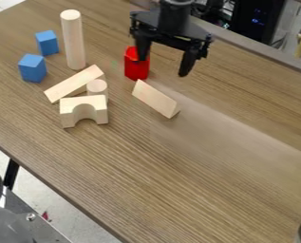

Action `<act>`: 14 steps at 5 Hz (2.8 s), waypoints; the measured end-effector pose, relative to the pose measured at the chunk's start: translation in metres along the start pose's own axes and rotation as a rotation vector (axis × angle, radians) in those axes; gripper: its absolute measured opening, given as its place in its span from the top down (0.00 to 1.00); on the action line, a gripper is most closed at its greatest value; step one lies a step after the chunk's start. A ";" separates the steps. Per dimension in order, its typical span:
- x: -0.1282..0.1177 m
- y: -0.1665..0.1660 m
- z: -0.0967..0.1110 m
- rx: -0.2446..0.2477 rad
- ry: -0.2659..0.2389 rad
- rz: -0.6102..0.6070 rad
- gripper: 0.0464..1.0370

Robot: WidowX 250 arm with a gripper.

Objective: Move the red hexagon to the right side of the table

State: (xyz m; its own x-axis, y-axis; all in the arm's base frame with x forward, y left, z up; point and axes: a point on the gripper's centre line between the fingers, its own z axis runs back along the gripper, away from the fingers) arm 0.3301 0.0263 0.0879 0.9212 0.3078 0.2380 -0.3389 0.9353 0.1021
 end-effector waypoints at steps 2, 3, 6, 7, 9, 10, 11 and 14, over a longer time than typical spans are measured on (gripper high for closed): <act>0.037 0.000 -0.035 0.073 0.011 0.090 0.04; 0.049 0.012 -0.043 0.094 0.025 0.185 0.04; 0.060 0.053 -0.035 0.097 0.063 0.336 0.04; 0.057 0.057 -0.037 0.113 0.072 0.325 0.04; 0.048 0.065 -0.054 0.136 0.105 0.344 0.04; 0.046 0.066 -0.059 0.146 0.114 0.359 0.06; 0.042 0.065 -0.060 0.142 0.139 0.385 0.29; 0.037 0.059 -0.023 0.023 0.132 0.278 0.30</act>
State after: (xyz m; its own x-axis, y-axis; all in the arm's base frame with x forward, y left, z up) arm 0.3487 0.0971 0.0803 0.8091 0.5725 0.1328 -0.5841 0.8084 0.0733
